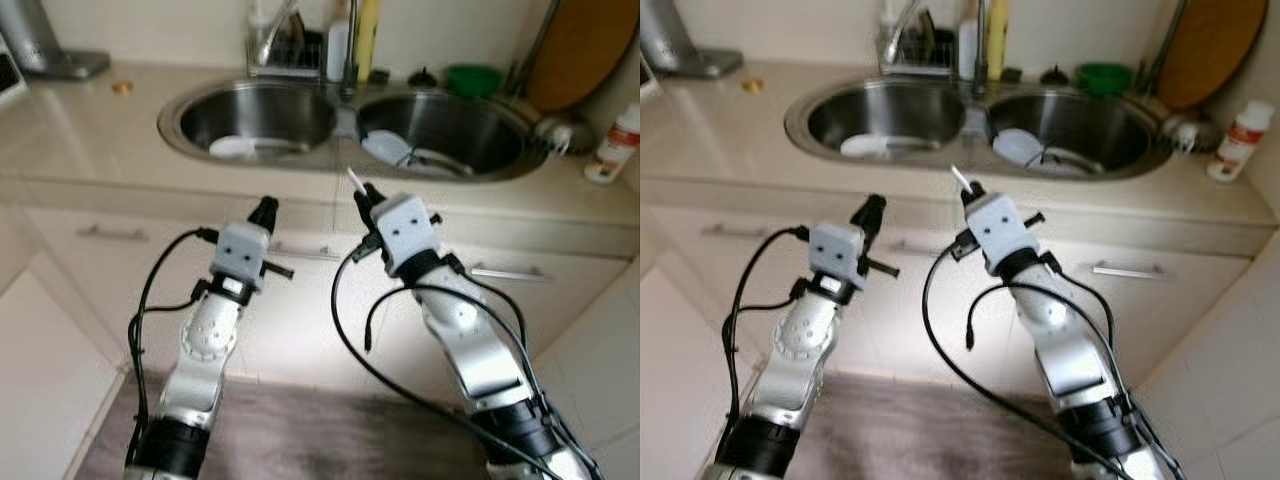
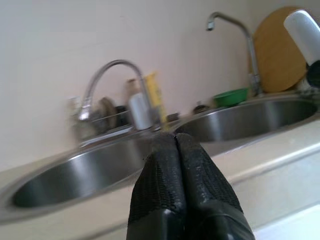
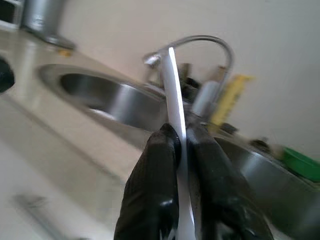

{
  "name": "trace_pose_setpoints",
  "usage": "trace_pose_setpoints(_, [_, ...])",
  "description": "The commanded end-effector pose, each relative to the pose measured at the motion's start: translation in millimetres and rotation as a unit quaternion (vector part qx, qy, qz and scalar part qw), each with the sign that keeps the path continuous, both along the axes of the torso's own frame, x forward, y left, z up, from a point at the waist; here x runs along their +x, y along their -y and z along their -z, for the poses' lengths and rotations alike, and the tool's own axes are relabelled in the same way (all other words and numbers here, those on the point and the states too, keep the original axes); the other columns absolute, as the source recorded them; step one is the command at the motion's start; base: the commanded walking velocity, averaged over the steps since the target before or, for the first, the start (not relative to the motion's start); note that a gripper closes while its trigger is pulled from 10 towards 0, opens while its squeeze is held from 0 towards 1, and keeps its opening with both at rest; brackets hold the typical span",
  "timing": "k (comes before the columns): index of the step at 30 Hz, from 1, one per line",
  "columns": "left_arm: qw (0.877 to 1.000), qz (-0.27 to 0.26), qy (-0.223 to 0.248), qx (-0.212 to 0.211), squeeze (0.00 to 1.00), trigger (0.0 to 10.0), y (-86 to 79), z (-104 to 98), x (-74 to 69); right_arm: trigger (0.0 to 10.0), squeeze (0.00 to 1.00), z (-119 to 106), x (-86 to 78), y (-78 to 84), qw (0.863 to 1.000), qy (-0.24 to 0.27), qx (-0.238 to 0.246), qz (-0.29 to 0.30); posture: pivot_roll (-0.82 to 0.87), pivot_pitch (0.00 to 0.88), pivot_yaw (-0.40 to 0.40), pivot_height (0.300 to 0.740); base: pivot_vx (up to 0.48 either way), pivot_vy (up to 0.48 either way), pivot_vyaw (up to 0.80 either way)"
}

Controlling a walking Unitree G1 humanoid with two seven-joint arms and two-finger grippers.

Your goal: Kitchen organization

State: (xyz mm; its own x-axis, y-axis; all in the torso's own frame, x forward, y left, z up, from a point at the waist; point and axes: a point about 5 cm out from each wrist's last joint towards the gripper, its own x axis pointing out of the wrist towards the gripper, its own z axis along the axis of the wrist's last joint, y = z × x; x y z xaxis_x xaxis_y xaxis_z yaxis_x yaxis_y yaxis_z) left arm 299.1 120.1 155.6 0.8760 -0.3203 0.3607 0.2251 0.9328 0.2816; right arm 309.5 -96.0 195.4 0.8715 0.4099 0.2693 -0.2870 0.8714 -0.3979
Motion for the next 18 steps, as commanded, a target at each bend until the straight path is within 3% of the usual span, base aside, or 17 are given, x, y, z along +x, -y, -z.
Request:
trace_pose_setpoints(1, [1.0,0.016,0.005,0.001,0.0,10.0,9.4,-3.3,0.0,10.0,0.0,-17.1,-0.1,4.1,0.999,0.028,0.016,0.003,-0.08,0.0,-0.027,0.74,0.379,0.0,0.0])
trace_pose_setpoints(13, [1.0,0.009,0.011,0.001,0.0,10.0,6.7,-4.6,0.1,10.0,0.0,-21.9,-2.7,-2.7,0.999,0.041,0.013,-0.014,-0.07,0.0,-0.029,0.74,0.472,0.0,0.0])
trace_pose_setpoints(18, [1.0,0.008,0.014,0.002,0.0,10.0,6.4,-5.4,0.3,10.0,0.0,-21.2,-3.2,-3.6,0.999,0.039,0.016,-0.016,-0.07,0.0,-0.027,0.74,0.48,0.0,0.64])
